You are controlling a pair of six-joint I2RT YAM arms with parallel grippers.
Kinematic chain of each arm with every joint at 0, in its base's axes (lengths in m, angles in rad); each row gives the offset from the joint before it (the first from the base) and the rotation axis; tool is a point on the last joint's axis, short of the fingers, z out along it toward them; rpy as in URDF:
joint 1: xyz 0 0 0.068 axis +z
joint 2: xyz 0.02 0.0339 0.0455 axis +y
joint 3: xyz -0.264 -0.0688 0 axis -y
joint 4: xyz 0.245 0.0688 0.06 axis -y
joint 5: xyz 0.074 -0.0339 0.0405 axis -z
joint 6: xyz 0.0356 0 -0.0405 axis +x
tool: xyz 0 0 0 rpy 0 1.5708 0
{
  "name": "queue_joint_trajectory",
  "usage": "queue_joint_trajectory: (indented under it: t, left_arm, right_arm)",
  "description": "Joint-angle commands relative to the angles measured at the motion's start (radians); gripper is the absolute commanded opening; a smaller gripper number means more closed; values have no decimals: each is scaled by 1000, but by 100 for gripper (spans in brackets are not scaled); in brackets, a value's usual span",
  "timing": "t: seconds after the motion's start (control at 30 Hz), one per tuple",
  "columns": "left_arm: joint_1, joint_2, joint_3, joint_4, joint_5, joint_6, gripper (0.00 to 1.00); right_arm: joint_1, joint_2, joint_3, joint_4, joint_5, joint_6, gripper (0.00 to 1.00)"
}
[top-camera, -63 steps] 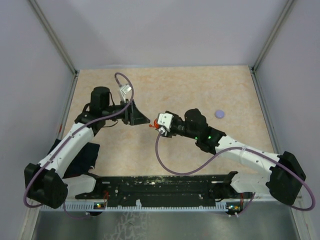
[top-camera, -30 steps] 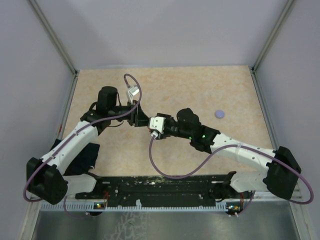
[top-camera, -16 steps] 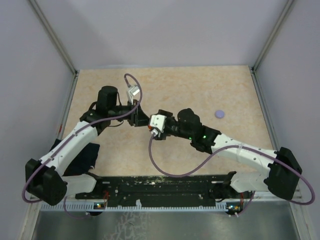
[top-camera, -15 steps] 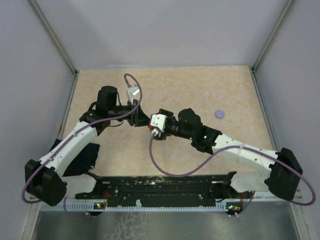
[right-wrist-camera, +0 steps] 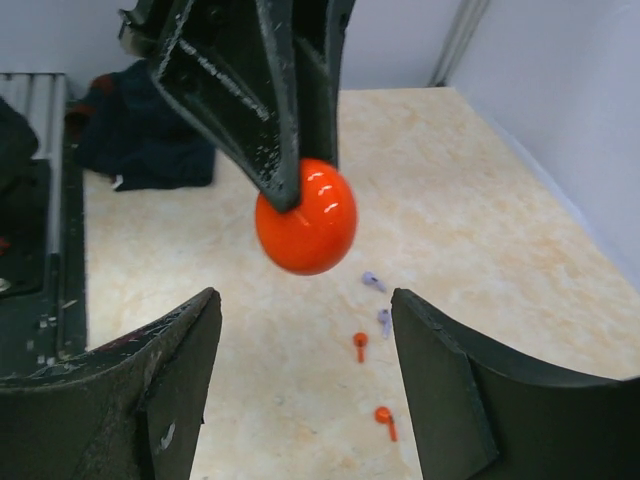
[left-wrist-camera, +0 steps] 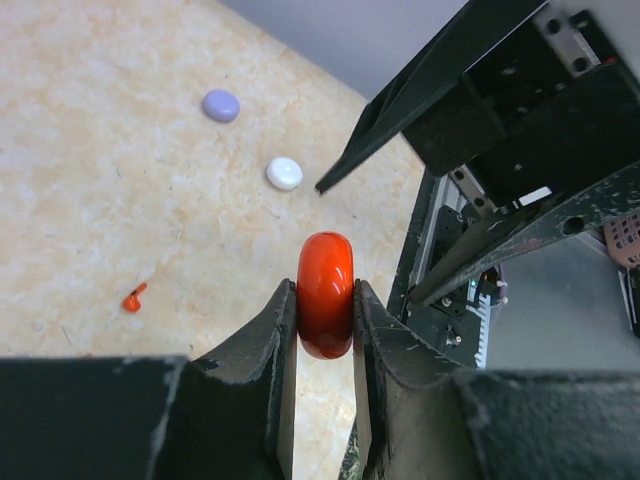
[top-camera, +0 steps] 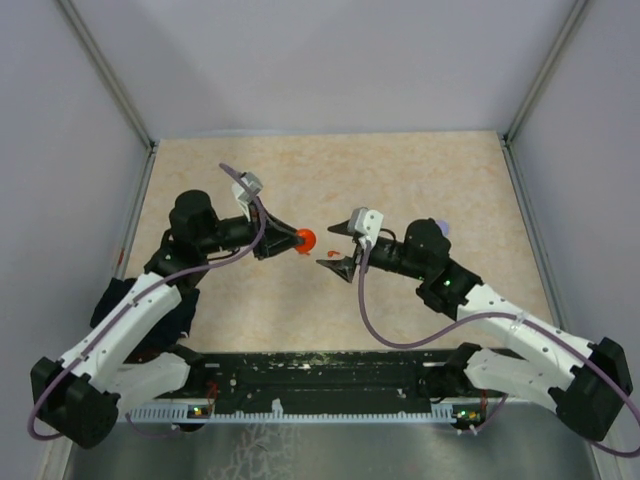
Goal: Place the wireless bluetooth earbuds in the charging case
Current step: Pick up the charging case at the center of the board.
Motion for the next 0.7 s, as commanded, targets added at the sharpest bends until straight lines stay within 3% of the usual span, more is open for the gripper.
queue_joint_trajectory:
  t: [0.0,0.23,0.67]
  left_arm:
    - [-33,-41,-41,210,12,27,1]
    - [-104,-20,-44,279,65,119,1]
    - [-111,-10,-75,374,166,136,2]
  right_arm:
    - [-30,-31,-55,174,-160,192,67]
    - [-65,-17,-149,417,-243,368,62]
    - [-105,15,-202,612,-328,490,51]
